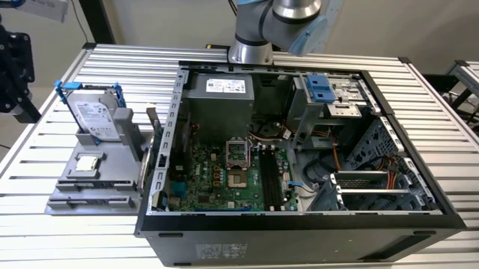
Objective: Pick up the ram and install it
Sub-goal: 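Pick up the ram and move it above insertion slot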
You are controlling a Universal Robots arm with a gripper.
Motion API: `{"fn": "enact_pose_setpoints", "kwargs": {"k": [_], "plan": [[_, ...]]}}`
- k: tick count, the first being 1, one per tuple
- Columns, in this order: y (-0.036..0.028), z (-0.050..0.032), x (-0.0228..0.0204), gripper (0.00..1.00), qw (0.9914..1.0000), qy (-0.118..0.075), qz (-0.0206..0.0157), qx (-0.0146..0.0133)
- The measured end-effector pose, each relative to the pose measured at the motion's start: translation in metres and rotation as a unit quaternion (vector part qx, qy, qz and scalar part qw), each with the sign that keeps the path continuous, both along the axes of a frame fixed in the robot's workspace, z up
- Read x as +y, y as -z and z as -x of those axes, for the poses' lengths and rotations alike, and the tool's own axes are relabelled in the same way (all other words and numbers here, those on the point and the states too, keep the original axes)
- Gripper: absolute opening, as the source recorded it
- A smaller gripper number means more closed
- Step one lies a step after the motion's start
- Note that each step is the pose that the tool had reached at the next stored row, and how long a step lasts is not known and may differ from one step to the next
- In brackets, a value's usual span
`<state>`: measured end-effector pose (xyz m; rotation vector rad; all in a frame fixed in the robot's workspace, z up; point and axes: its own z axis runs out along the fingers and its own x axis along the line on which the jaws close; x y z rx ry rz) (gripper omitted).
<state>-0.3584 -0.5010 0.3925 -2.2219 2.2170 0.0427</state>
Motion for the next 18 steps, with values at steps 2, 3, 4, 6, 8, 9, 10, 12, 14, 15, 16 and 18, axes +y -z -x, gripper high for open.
{"fn": "enact_pose_setpoints", "kwargs": {"k": [2, 3, 4, 6, 8, 9, 10, 12, 14, 15, 16, 18], "plan": [[0.0, 0.0, 0.0, 0.0, 0.99998, -0.007, 0.0004, -0.0008], [0.0, 0.0, 0.0001, 0.0, 0.99996, -0.009, 0.0005, -0.0011], [0.0, 0.0, 0.0001, 0.0, 0.99995, -0.01, 0.0006, -0.0011], [0.0, 0.0, 0.0001, 0.0, 0.99995, -0.01, 0.0006, -0.0011], [0.0, 0.0, 0.0001, 0.0, 0.99994, -0.01, 0.0006, -0.0011], [0.0, 0.0, 0.0001, 0.0, 0.99994, -0.01, 0.0006, -0.0011], [0.0, 0.0, 0.0001, 0.0, 0.99994, -0.01, 0.0006, -0.0011], [0.0, 0.0, 0.0001, 0.0, 0.99994, -0.011, 0.0006, -0.0011], [0.0, 0.0, 0.0001, 0.0, 0.99994, -0.011, 0.0006, -0.0011], [0.0, 0.0, 0.0001, 0.0, 0.99994, -0.011, 0.0006, -0.0011], [0.0, 0.0, 0.0001, 0.0, 0.99994, -0.011, 0.0006, -0.0011], [0.0, 0.0, 0.0001, 1.0, 0.99994, -0.011, 0.0006, -0.0011]]}}
